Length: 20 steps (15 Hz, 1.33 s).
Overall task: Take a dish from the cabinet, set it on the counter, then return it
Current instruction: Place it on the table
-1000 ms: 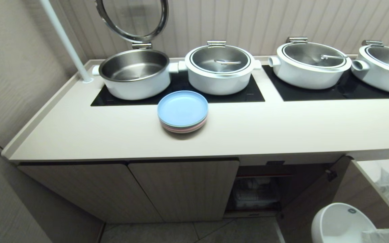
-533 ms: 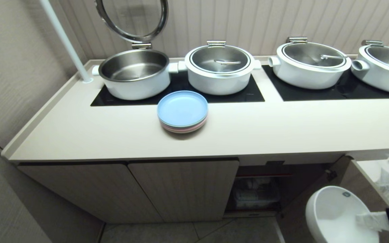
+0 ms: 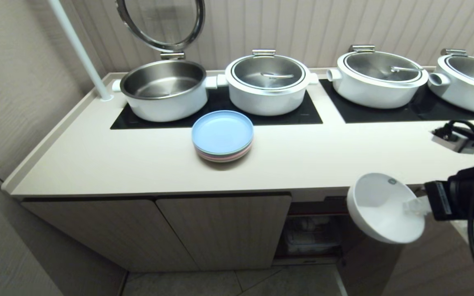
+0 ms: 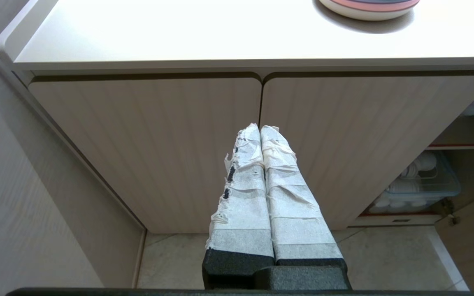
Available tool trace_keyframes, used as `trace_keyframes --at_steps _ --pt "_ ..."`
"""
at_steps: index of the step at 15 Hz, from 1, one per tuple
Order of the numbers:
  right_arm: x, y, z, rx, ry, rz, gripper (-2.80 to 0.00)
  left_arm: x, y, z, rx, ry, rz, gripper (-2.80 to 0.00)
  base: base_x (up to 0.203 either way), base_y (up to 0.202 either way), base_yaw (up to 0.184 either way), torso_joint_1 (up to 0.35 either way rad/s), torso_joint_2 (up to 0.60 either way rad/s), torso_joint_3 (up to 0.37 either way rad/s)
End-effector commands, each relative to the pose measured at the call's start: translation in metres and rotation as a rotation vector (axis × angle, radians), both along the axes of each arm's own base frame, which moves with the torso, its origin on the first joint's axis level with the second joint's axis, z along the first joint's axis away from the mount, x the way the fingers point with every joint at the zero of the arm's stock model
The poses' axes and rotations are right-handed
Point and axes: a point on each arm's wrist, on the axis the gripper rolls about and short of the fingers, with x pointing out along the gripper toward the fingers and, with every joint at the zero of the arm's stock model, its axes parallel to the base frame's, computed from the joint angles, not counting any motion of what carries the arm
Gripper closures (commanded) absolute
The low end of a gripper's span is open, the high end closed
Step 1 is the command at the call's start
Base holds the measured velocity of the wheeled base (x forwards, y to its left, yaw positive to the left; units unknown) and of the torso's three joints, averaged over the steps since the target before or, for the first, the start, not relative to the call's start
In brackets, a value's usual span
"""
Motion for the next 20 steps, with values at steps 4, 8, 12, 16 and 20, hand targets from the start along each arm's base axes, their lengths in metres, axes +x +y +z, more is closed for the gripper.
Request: trace_keyframes --at_steps 4,8,12,16,20 --pt "0.083 0.012 -0.001 -0.044 0.043 -0.058 0.00 0.000 0.000 0.000 0.000 0.000 0.000 0.00 0.000 0.000 0.000 0.000 0.00 0.000" --pt "0.129 0.008 -0.011 -0.041 0.057 -0.109 0.00 0.000 0.000 0.000 0.000 0.000 0.000 0.00 0.000 0.000 0.000 0.000 0.00 0.000" --pt "0.162 -0.006 -0.017 -0.001 0.108 -0.211 0.00 0.000 0.000 0.000 0.000 0.000 0.000 0.00 0.000 0.000 0.000 0.000 0.00 0.000" --pt "0.187 -0.019 -0.023 0.008 0.141 -0.264 0.00 0.000 0.000 0.000 0.000 0.000 0.000 0.00 0.000 0.000 0.000 0.000 0.00 0.000" --pt "0.202 -0.020 -0.028 0.021 0.161 -0.290 0.00 0.000 0.000 0.000 0.000 0.000 0.001 0.00 0.000 0.000 0.000 0.000 0.00 0.000"
